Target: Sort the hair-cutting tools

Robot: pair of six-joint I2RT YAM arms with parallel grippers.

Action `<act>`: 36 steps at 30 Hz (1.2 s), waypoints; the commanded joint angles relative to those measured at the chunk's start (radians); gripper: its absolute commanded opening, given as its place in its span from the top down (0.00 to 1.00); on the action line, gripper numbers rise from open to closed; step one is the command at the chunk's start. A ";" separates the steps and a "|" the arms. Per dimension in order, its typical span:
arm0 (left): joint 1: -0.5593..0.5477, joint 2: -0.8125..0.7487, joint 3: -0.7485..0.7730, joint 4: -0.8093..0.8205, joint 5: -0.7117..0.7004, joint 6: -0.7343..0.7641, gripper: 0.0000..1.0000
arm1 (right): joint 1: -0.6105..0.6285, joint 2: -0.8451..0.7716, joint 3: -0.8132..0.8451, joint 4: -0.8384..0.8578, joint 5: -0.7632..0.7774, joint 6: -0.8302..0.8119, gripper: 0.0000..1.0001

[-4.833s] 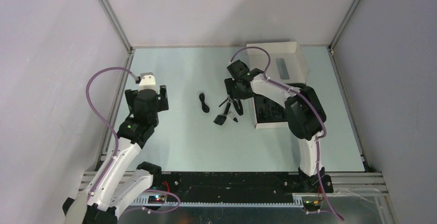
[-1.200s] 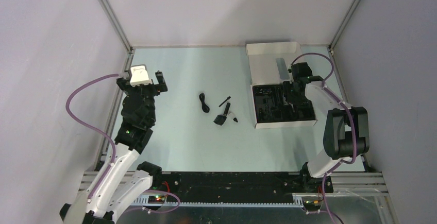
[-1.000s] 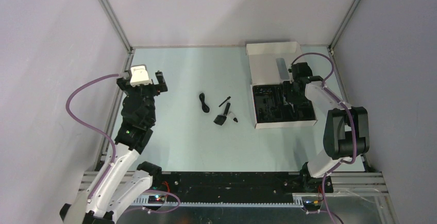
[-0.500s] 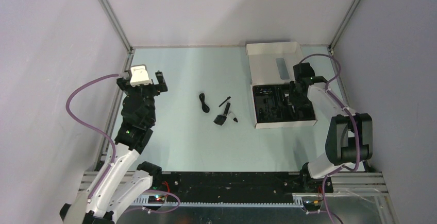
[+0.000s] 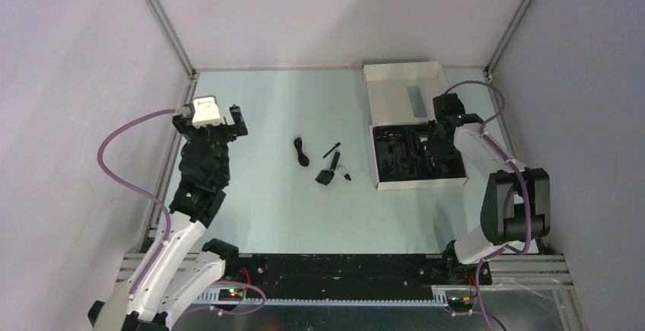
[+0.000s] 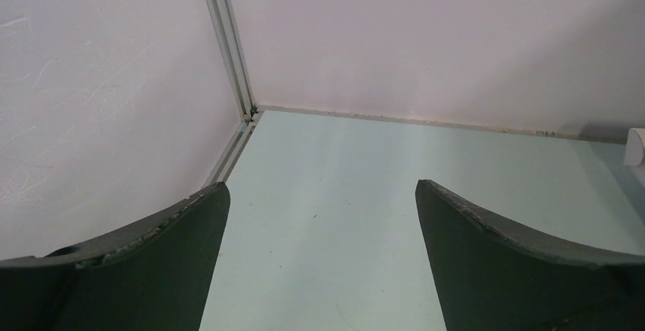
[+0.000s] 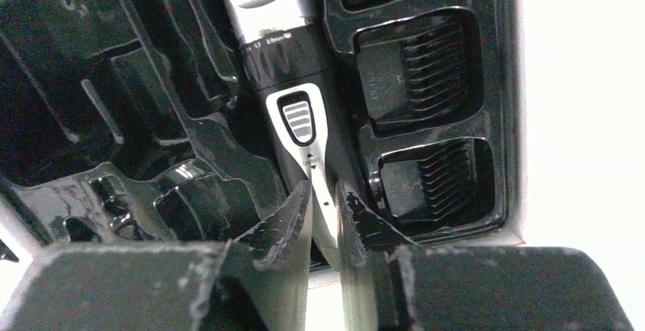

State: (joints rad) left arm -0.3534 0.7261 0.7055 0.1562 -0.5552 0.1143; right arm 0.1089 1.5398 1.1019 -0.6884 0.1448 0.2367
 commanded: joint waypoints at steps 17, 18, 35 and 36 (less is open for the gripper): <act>-0.007 -0.005 -0.003 0.050 0.001 0.013 0.00 | 0.014 -0.003 -0.015 -0.053 -0.012 0.022 0.75; -0.007 -0.004 -0.003 0.049 0.001 0.012 0.00 | 0.020 -0.013 0.001 -0.064 -0.006 0.020 0.71; -0.007 0.004 0.012 0.024 0.006 0.006 0.00 | 0.417 -0.051 0.230 -0.075 0.060 -0.036 0.37; -0.007 0.005 0.014 0.024 0.006 0.007 0.00 | 0.454 -0.036 0.234 -0.066 0.056 -0.040 0.37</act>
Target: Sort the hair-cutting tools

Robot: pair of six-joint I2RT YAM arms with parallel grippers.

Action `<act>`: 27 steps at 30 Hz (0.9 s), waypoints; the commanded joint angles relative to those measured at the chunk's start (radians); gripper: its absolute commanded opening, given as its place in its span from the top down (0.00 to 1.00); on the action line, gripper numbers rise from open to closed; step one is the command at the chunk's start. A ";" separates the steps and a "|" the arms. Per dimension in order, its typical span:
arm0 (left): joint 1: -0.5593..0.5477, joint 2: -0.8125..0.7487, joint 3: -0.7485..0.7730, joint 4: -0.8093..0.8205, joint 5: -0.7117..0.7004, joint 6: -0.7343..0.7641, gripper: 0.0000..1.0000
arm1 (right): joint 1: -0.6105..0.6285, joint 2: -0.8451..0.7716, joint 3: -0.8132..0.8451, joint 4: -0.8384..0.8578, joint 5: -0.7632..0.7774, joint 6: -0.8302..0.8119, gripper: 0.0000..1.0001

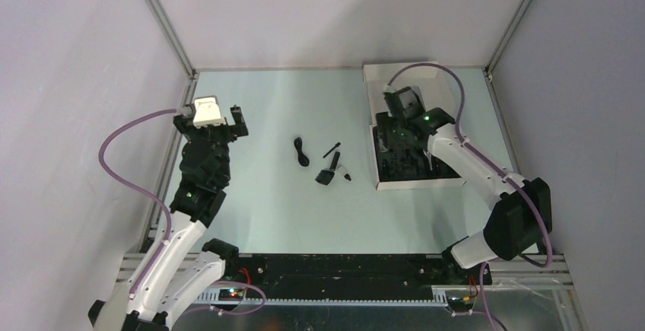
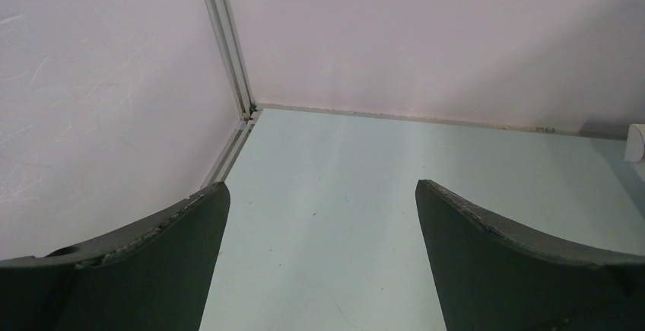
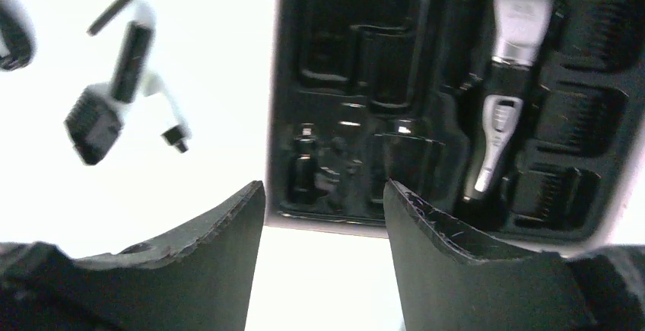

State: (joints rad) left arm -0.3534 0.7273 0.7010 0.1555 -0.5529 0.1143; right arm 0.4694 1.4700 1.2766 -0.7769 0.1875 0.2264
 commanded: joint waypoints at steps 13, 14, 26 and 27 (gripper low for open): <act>0.006 0.012 0.023 0.017 0.029 -0.005 0.00 | 0.280 0.253 0.107 0.100 -0.035 -0.041 0.40; 0.008 0.012 0.024 0.018 0.030 -0.005 0.00 | 0.280 0.261 0.106 0.103 -0.039 -0.039 0.40; 0.011 0.018 0.023 0.016 0.048 -0.012 0.01 | 0.314 0.416 0.099 0.160 -0.070 -0.065 0.46; 0.010 0.019 0.024 0.016 0.048 -0.013 0.01 | 0.315 0.421 0.097 0.164 -0.069 -0.068 0.46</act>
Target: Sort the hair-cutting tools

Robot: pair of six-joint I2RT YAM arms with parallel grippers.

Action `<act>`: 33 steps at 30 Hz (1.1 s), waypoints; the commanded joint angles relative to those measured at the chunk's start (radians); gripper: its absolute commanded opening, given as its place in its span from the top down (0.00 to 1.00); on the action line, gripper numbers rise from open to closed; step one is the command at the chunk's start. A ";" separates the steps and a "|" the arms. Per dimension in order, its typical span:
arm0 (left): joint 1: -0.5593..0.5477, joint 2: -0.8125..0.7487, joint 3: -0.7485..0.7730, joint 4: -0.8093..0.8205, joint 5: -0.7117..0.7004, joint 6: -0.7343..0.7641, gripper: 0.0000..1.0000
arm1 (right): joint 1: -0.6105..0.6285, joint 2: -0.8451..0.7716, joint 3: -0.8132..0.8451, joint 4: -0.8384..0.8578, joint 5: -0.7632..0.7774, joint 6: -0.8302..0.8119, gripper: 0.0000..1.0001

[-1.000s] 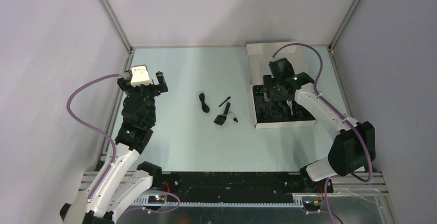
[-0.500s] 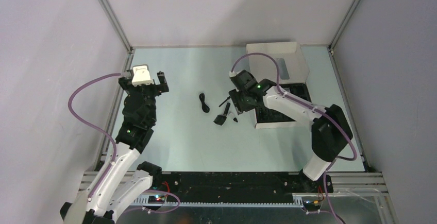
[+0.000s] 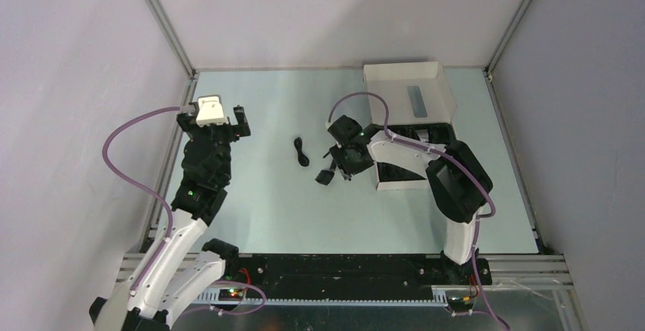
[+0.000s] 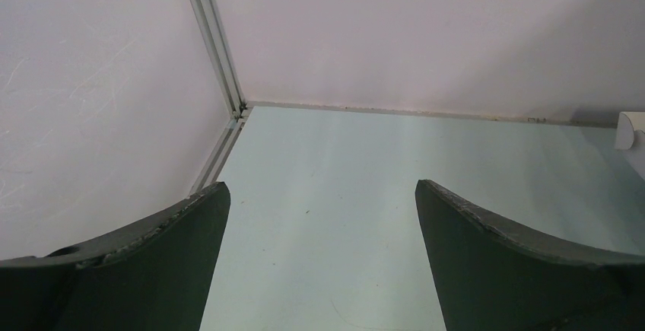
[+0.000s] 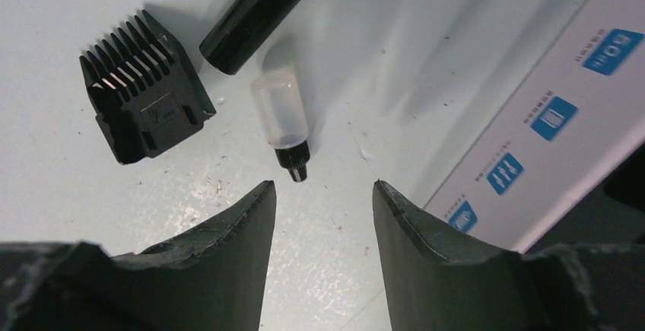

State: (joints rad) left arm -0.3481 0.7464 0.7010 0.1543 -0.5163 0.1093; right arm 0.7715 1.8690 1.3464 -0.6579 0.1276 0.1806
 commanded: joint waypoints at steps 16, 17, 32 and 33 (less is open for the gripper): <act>0.006 0.008 0.025 0.017 0.023 -0.011 0.01 | 0.014 0.081 -0.022 0.082 -0.027 -0.043 0.58; 0.006 0.009 0.024 0.017 0.024 -0.011 0.01 | 0.014 0.084 -0.024 0.083 -0.027 -0.044 0.59; 0.016 0.029 0.023 0.020 0.086 -0.029 0.01 | 0.014 0.037 -0.057 0.086 -0.020 -0.066 0.84; 0.017 0.036 0.022 0.022 0.104 -0.031 0.01 | 0.014 0.030 -0.061 0.083 -0.018 -0.066 0.87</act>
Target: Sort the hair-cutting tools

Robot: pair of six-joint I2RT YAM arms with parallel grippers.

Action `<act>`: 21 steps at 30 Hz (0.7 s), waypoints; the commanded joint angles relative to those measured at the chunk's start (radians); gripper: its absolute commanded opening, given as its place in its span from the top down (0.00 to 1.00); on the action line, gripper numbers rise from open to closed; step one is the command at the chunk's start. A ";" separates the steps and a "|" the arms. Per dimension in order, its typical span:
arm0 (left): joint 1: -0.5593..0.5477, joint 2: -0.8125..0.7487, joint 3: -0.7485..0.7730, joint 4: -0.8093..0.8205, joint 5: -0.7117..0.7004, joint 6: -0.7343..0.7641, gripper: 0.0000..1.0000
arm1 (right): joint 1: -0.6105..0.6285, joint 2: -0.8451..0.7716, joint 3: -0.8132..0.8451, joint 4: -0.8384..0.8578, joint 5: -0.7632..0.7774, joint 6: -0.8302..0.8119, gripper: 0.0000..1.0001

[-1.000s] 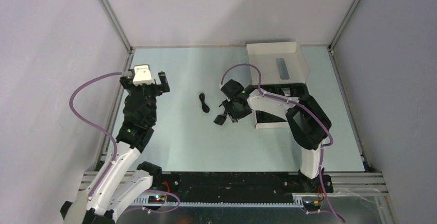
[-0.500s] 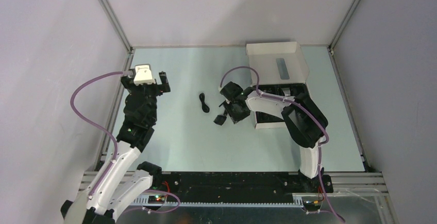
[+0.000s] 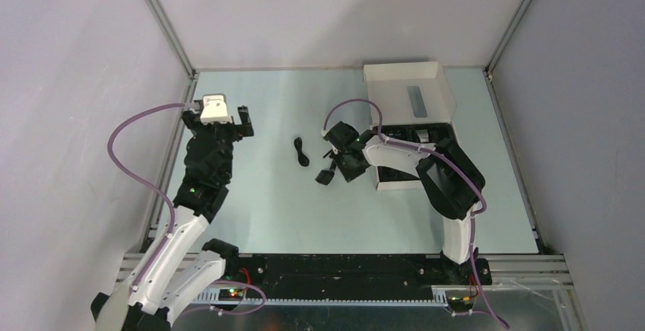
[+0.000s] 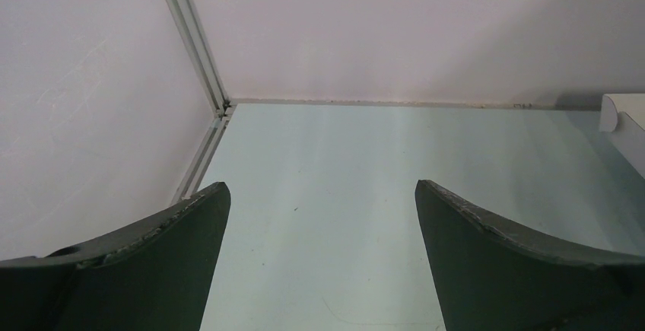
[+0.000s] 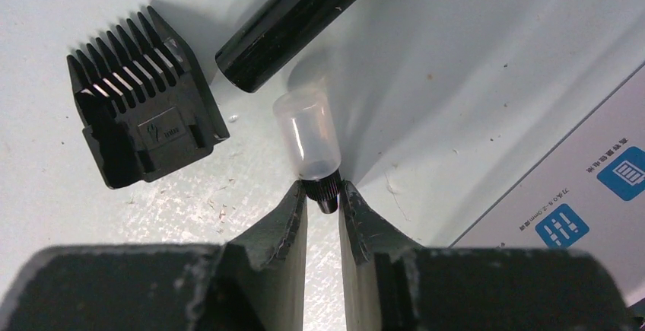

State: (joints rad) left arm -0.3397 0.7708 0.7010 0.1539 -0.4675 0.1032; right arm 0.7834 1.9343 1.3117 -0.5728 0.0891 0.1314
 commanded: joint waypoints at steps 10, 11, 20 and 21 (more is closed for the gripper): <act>0.008 0.102 0.077 -0.054 0.175 -0.093 0.00 | 0.002 -0.195 -0.053 -0.039 0.037 -0.022 0.99; 0.008 0.115 0.091 -0.078 0.189 -0.111 0.00 | 0.002 -0.210 -0.056 -0.041 0.035 -0.022 0.99; 0.007 0.161 0.183 -0.247 0.460 -0.383 0.00 | 0.002 -0.428 -0.081 -0.031 -0.090 -0.026 1.00; 0.007 0.163 0.180 -0.249 0.513 -0.409 0.00 | 0.002 -0.455 -0.081 -0.022 -0.106 -0.027 1.00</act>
State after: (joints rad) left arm -0.3370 0.9314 0.8364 -0.0414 -0.1455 -0.1360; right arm 0.7834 1.5814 1.2354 -0.6197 0.0677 0.1181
